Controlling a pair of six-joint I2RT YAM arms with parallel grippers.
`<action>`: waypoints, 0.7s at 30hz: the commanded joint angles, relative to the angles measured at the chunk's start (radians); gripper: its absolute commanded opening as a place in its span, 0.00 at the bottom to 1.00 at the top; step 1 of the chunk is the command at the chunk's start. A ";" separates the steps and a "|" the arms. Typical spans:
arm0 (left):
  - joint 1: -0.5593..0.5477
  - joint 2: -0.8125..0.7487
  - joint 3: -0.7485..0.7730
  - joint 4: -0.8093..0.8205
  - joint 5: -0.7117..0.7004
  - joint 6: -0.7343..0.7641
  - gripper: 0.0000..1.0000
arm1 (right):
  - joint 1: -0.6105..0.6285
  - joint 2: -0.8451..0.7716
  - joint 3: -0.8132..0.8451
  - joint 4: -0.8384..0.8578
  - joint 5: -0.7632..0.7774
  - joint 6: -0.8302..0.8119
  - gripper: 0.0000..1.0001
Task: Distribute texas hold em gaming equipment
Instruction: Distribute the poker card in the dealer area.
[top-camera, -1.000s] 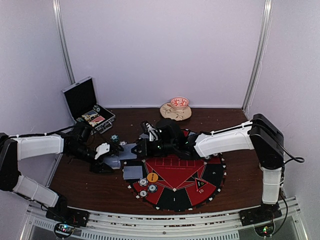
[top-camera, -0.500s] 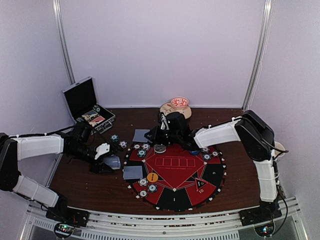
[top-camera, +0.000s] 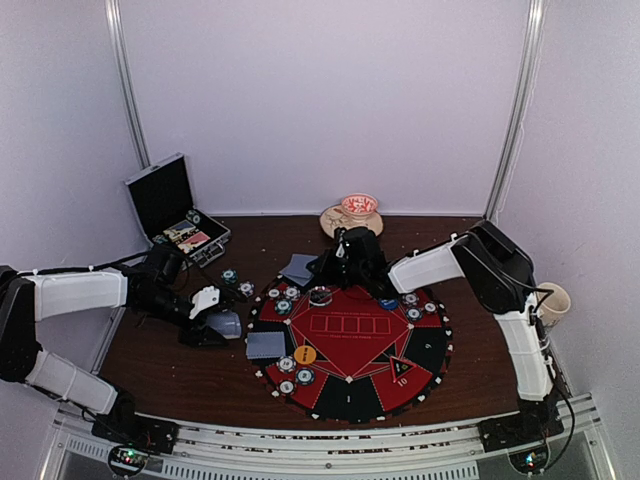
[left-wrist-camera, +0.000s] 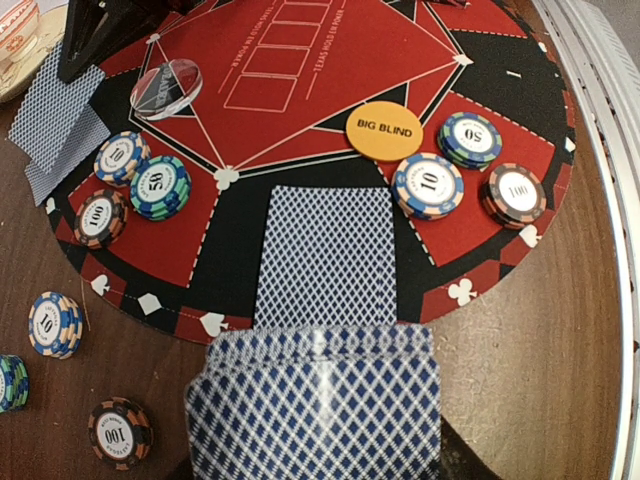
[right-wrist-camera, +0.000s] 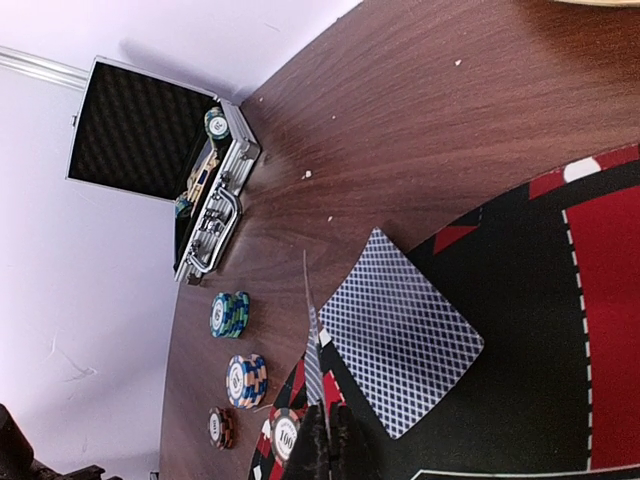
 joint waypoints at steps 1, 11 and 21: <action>0.004 0.000 0.001 0.017 0.018 0.014 0.52 | -0.011 0.034 0.052 0.029 0.023 0.022 0.00; 0.004 0.005 0.002 0.016 0.018 0.015 0.52 | -0.013 0.080 0.116 -0.015 0.037 0.022 0.09; 0.004 0.006 0.003 0.016 0.019 0.017 0.52 | -0.010 0.090 0.128 -0.057 0.041 0.007 0.15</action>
